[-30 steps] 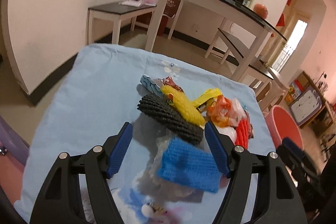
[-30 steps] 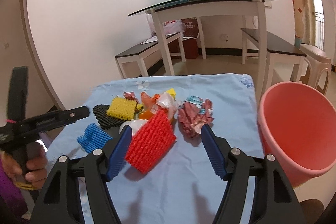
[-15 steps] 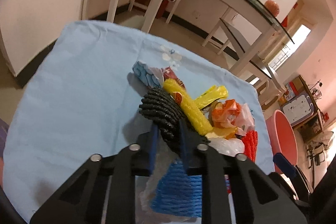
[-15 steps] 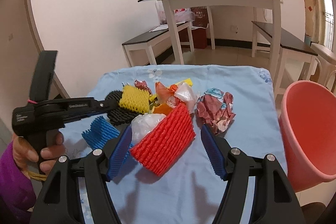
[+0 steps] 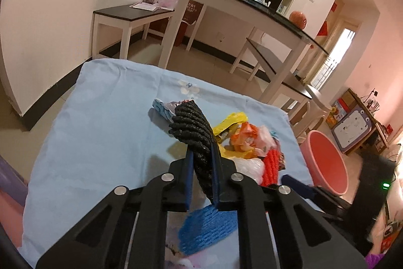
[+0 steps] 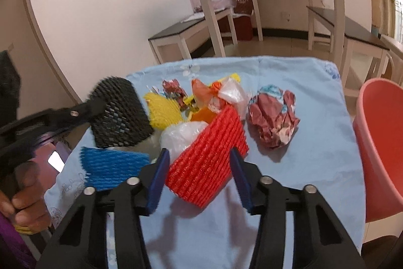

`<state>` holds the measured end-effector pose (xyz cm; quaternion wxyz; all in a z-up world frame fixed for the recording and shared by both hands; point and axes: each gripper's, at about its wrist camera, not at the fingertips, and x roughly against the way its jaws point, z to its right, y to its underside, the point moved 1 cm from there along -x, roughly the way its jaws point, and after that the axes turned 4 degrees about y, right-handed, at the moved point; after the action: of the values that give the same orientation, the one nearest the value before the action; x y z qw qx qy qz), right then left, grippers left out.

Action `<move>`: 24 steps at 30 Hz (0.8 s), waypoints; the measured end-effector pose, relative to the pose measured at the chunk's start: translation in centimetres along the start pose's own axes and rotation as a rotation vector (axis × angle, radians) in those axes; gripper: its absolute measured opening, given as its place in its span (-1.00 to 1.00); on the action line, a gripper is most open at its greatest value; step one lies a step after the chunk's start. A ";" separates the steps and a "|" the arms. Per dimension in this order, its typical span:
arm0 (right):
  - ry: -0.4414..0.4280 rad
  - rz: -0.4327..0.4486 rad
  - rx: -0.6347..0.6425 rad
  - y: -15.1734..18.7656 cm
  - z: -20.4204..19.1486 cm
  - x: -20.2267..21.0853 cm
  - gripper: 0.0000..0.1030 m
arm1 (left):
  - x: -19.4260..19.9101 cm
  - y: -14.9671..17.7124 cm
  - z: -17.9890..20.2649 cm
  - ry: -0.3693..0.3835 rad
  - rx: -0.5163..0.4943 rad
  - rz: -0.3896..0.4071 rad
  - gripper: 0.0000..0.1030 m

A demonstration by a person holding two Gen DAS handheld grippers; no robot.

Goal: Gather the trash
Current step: 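Carry both nets to the pink bucket and open both tools to drop them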

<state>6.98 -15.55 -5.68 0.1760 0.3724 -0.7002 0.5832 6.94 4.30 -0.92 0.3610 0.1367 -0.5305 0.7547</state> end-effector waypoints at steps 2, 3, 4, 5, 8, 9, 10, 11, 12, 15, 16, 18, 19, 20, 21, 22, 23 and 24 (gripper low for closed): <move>-0.017 -0.042 -0.010 0.1 0.3 -0.6 -0.48 | 0.6 -0.1 0.1 0.004 0.003 0.010 -0.77; -0.021 -0.057 -0.014 0.1 0.5 -0.7 -0.61 | 1.0 -0.1 0.0 0.001 0.006 0.014 -0.77; -0.024 -0.061 -0.014 0.2 0.6 -0.5 -0.67 | 1.4 -0.2 -0.1 -0.003 0.011 0.019 -0.77; -0.026 -0.061 -0.011 0.1 0.6 -0.2 -0.72 | 1.8 -0.3 -0.2 -0.003 0.017 0.028 -0.77; -0.035 -0.051 0.009 0.0 1.0 1.3 -0.77 | 3.1 -0.7 -0.4 0.003 0.034 0.066 -0.77; -0.039 -0.050 0.014 -0.1 1.1 1.7 -0.77 | 3.5 -0.8 -0.5 0.004 0.041 0.078 -0.77; -0.046 -0.046 0.017 -0.3 1.3 2.2 -0.77 | 3.7 -0.9 -0.5 0.005 0.047 0.086 -0.77; -0.051 -0.039 0.017 -0.6 1.5 2.7 -0.77 | 3.9 -1.0 -0.5 0.007 0.055 0.095 -0.77; -0.057 -0.033 0.018 -0.9 1.7 3.1 -0.77 | 4.0 -1.2 -0.5 0.008 0.059 0.100 -0.77; -0.070 -0.003 0.022 -1.3 2.3 4.6 -0.77 | 4.2 -1.7 -0.2 0.014 0.071 0.115 -0.77; -0.066 0.009 0.023 -1.5 2.5 5.2 -0.77 | 4.2 -1.9 0.0 0.017 0.070 0.118 -0.77; -0.065 0.025 0.019 -1.9 3.2 6.2 -0.77 | 4.1 -2.0 0.6 0.021 0.060 0.118 -0.77; -0.060 0.031 0.015 -2.0 3.5 6.6 -0.77 | 4.0 -2.1 1.1 0.027 0.053 0.117 -0.77; -0.054 0.037 0.009 -2.1 3.9 7.0 -0.77 | 3.8 -2.1 1.6 0.034 0.046 0.115 -0.77; -0.048 0.044 0.000 -2.2 4.4 7.3 -0.77 | 3.5 -2.0 2.3 0.044 0.038 0.111 -0.77; -0.042 0.050 -0.007 -2.3 4.8 7.7 -0.77 | 3.3 -2.0 2.8 0.052 0.031 0.107 -0.77; -0.036 0.059 -0.015 -2.4 5.4 8.1 -0.77 | 2.9 -1.9 3.6 0.065 0.019 0.101 -0.77; -0.025 0.072 -0.026 -2.5 6.1 8.6 -0.77 | 2.6 -1.8 4.3 0.078 0.006 0.094 -0.77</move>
<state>4.26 -24.12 0.36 0.1508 0.3521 -0.7228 0.5752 5.64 1.81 3.60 0.3451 0.0832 -0.5197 0.7771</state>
